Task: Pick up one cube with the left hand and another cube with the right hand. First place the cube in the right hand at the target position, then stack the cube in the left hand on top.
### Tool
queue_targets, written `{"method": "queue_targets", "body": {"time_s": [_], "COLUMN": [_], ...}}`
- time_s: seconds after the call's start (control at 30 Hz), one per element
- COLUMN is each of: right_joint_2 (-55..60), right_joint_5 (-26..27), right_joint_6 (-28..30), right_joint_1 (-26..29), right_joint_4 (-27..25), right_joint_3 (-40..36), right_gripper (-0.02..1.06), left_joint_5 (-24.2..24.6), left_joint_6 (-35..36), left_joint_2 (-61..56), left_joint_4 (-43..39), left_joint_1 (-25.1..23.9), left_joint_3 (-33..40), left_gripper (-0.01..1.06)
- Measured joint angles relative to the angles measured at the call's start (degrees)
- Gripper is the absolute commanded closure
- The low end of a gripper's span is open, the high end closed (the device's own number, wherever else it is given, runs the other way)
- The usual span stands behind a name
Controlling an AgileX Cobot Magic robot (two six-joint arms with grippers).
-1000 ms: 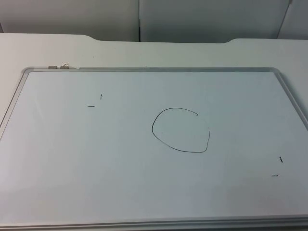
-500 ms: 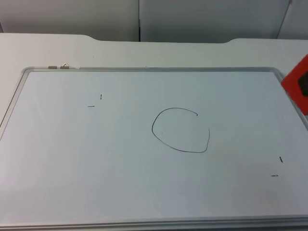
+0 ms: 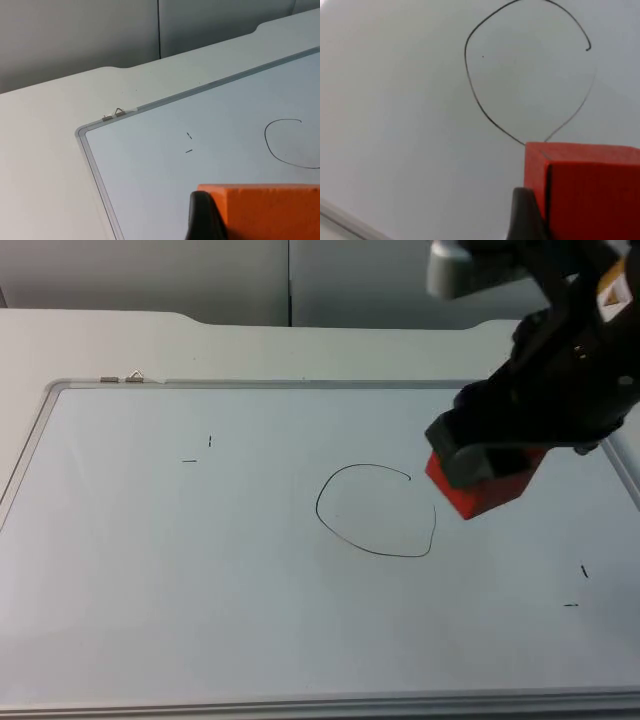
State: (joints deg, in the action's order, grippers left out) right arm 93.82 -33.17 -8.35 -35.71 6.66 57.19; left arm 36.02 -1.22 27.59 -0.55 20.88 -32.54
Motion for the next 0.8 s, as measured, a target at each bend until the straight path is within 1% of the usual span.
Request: {"method": "queue_targets", "body": {"time_s": [0.07,0.2,0.37,0.47,0.63,0.8], "right_joint_2": [1.59,8.55,12.48,16.77,20.59,22.54], "right_joint_5": [0.16,0.55,0.55,-0.90,-1.49,-0.69], "right_joint_6": [-0.39,-0.63,-0.63,-0.75,-0.75,-0.75], "right_joint_1": [0.00,-0.07,-0.07,-0.07,-0.07,-0.07], "right_joint_4": [0.15,0.20,0.20,0.20,0.20,0.20], "right_joint_3": [0.87,5.66,9.16,13.02,15.61,15.84], "right_gripper": [1.05,1.05,1.05,1.05,1.05,1.05], "left_joint_5": [0.00,0.00,0.00,0.00,0.00,0.00], "left_joint_6": [0.00,0.00,0.00,0.00,0.00,0.00], "left_joint_2": [0.00,0.00,0.00,0.00,0.00,0.00], "left_joint_4": [0.00,0.00,0.00,0.00,0.00,0.00], "left_joint_1": [0.00,0.00,0.00,0.00,0.00,0.00], "left_joint_3": [0.00,0.00,0.00,0.00,0.00,0.00], "left_gripper": [1.05,1.05,1.05,1.05,1.05,1.05]}}
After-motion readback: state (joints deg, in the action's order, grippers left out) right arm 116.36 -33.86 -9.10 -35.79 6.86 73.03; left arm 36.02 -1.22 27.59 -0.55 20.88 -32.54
